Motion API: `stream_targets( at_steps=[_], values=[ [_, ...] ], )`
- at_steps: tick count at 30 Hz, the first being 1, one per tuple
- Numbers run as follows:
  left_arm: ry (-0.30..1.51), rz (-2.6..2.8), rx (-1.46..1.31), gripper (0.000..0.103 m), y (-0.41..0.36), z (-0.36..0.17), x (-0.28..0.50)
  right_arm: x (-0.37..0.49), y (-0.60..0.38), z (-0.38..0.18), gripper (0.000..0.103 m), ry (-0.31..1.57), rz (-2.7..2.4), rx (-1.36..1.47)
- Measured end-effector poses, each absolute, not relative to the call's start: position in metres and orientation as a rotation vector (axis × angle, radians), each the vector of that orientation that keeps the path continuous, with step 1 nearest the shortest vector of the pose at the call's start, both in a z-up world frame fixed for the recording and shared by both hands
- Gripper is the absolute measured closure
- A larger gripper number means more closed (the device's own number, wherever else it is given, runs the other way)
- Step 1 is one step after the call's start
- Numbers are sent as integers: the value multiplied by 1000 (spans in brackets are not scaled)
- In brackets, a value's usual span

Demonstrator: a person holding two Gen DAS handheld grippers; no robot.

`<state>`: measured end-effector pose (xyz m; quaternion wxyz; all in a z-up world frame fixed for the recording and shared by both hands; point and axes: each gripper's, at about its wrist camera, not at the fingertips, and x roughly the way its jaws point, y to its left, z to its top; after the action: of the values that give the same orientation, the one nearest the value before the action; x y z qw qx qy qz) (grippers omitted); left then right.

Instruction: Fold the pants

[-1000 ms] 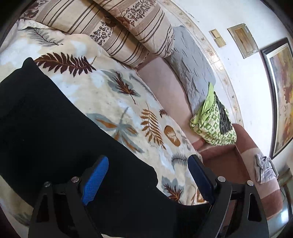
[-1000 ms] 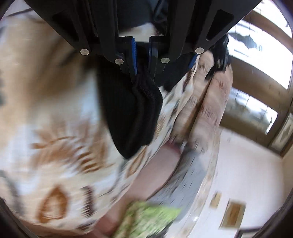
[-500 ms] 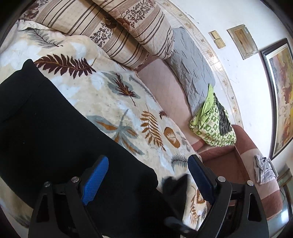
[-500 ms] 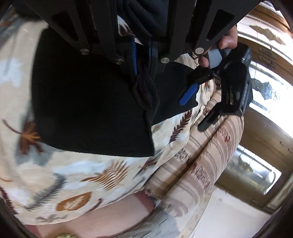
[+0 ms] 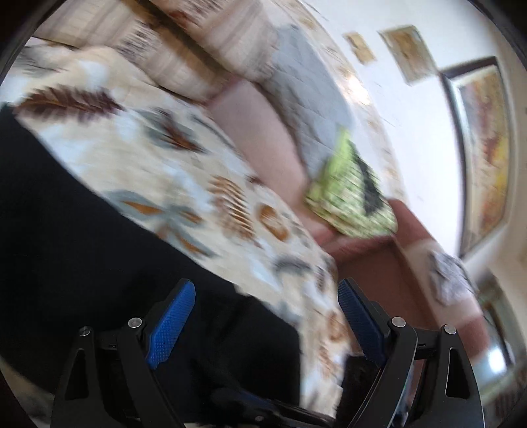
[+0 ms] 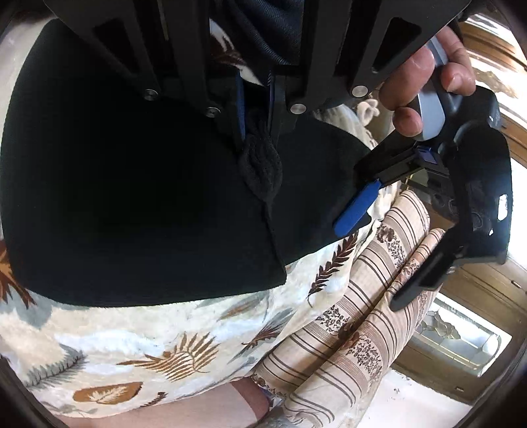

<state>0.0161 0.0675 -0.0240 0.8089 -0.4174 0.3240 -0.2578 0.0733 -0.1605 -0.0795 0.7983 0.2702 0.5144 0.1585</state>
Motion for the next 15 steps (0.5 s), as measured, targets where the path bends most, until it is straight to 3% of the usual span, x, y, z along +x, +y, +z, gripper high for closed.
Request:
stream_targets(
  at_steps=[2, 7, 11, 13, 15],
  values=[
    [670, -653, -895, 14, 63, -19, 18, 70, -162, -73, 65, 1121, 377, 623],
    [777, -793, -936, 13, 43, -32, 44, 31, -196, -19, 63, 1078, 425, 519],
    [975, -668, -881, 15, 28, -54, 68, 9, -231, 14, 57, 935, 402, 78],
    [1036, -566, -905, 29, 33, -68, 79, 10, -240, 7, 56, 914, 407, -89],
    [1038, -550, -898, 31, 34, -68, 81, 19, -239, -4, 56, 926, 439, -191]
  ],
)
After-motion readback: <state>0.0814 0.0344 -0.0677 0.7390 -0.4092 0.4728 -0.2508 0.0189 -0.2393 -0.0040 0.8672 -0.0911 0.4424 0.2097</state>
